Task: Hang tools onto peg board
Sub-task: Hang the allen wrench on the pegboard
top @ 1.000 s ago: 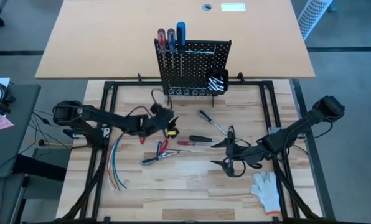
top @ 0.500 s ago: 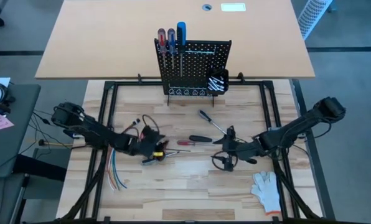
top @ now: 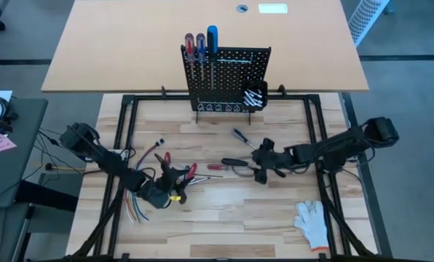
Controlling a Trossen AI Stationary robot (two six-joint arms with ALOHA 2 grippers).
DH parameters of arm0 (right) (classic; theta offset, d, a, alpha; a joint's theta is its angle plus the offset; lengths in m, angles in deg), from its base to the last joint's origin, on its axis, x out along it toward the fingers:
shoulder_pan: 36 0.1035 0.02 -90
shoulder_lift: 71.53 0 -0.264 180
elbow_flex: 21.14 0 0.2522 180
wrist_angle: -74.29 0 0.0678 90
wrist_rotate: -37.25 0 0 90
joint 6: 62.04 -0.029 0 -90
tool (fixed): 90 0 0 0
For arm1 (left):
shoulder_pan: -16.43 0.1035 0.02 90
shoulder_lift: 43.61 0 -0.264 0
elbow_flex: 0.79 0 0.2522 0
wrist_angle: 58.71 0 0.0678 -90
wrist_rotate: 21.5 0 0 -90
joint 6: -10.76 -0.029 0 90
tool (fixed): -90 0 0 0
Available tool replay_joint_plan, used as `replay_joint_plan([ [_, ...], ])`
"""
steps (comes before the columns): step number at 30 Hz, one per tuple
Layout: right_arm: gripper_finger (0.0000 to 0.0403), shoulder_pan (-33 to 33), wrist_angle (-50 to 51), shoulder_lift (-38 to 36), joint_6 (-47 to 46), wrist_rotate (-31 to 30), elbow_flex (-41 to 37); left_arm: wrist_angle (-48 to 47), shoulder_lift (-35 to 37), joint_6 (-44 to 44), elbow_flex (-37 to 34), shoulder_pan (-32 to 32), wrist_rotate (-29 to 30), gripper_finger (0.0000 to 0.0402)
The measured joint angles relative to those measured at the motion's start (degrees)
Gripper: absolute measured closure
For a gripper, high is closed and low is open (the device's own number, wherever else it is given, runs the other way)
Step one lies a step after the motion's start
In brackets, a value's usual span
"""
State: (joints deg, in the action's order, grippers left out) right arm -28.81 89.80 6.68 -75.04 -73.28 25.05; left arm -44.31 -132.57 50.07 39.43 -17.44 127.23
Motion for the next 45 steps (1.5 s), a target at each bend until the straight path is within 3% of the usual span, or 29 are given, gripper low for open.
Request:
replay_joint_plan([
  [3, 0.0101, -3.94, 0.78, -0.74, 1.39, 0.35, 0.04, 4.97, -3.35, -0.07, 0.04, -1.25, 1.49, 0.0251],
  [5, 0.0101, -5.33, -0.31, -0.48, 4.27, 4.07, 0.02, 8.24, -6.08, -2.02, 0.10, -1.64, 1.60, 0.0251],
  [8, 0.0101, -3.81, -9.03, 1.81, 8.52, 9.05, 0.04, 11.08, -9.16, -5.11, 1.35, -1.75, 1.56, 0.0251],
  [11, 0.0101, -0.69, -20.34, 5.47, 11.87, 10.14, 0.04, 11.63, -10.08, -8.62, 3.05, -1.81, 1.37, 0.0251],
  [15, 0.0101, 2.99, -29.55, 8.47, 14.76, 7.14, 0.17, 11.63, -8.02, -14.63, 4.42, -3.19, 1.27, 0.0251],
  [18, 0.0101, 4.65, -30.57, 7.75, 15.88, 2.90, 1.28, 11.11, -4.67, -17.92, 4.57, -5.00, 2.95, 0.0251],
  [23, 0.0101, 5.81, -30.55, 6.84, 14.99, 3.26, 2.83, 3.69, 1.72, -19.30, 4.57, -8.08, 4.23, 0.0251],
  [28, 0.0101, 6.94, -28.23, 8.52, 14.56, 7.59, 4.72, -8.85, 6.52, -12.25, 4.57, -10.74, -0.65, 0.0251],
  [36, 0.0101, 7.49, -24.27, 11.50, 15.02, 8.59, 9.59, -34.73, 14.25, 5.42, 4.56, -15.45, -12.77, 0.0251],
  [45, 0.0101, 7.42, -23.07, 12.16, 14.98, 8.63, 9.92, -52.21, 14.86, 21.67, 4.55, -16.00, -25.16, 0.0251],
])
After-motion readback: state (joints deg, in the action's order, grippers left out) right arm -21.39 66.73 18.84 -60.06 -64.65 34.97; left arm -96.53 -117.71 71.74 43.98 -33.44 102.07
